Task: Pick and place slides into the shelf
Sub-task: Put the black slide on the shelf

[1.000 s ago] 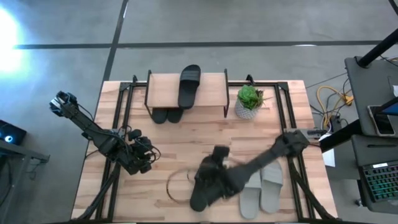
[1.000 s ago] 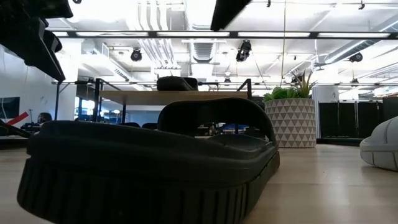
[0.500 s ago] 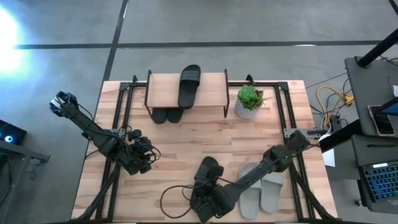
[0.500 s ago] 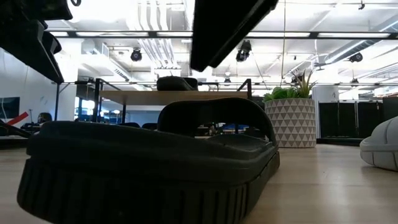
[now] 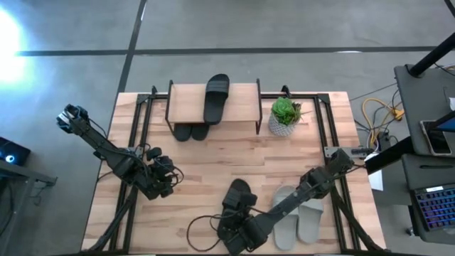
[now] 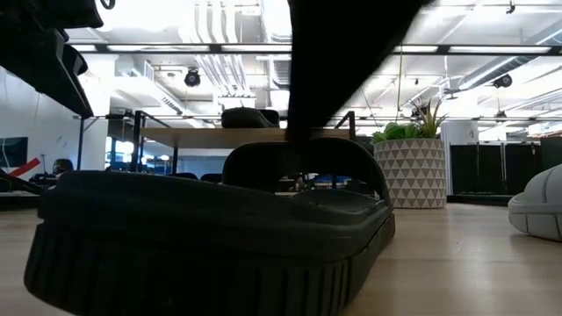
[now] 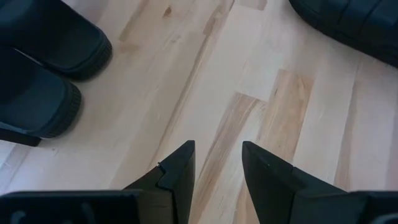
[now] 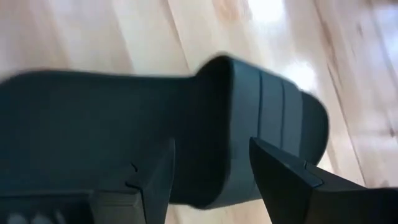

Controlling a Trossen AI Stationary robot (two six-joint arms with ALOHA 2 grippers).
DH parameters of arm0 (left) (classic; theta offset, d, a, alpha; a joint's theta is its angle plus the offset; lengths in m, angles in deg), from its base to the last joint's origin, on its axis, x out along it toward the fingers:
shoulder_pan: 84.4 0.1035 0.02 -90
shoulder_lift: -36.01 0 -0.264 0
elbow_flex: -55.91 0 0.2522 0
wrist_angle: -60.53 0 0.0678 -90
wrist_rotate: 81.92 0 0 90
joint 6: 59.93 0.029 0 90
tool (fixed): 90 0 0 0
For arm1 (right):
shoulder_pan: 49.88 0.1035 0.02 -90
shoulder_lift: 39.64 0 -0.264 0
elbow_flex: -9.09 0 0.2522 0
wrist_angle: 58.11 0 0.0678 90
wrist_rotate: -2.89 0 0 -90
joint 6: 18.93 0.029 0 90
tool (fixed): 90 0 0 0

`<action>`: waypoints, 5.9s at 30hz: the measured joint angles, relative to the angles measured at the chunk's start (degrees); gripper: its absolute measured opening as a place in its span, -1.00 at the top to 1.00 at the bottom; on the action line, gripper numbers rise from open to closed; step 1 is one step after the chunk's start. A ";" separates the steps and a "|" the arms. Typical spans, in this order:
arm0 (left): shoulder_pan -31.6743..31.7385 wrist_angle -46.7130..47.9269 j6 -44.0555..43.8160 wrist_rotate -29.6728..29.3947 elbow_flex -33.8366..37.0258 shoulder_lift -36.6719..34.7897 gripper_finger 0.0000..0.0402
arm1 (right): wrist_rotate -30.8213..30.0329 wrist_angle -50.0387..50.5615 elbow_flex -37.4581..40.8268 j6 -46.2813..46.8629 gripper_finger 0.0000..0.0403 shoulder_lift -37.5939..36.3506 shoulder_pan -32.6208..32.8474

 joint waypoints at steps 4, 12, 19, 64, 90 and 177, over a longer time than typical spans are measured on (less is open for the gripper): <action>0.00 0.02 0.40 -0.91 0.02 0.00 0.41 | -0.18 -0.37 3.65 1.31 0.01 0.08 -1.18; 0.00 0.02 0.40 -1.03 0.09 0.00 0.41 | -7.15 1.74 4.62 0.45 0.01 0.07 -3.19; 0.00 0.02 0.49 -1.03 0.11 0.00 0.41 | -8.02 5.18 4.62 0.87 0.05 0.07 -4.38; 0.00 -5.79 1.50 -4.86 5.51 0.02 0.41 | -13.50 10.71 8.78 1.38 0.08 -13.85 -8.13; 0.00 -10.29 4.97 -5.70 10.26 6.24 0.41 | -10.38 11.12 9.20 4.96 -0.03 -0.81 -8.05; 0.02 -14.82 4.84 -6.34 9.55 6.25 0.41 | -11.40 -27.28 23.10 -76.13 0.94 -23.93 -55.77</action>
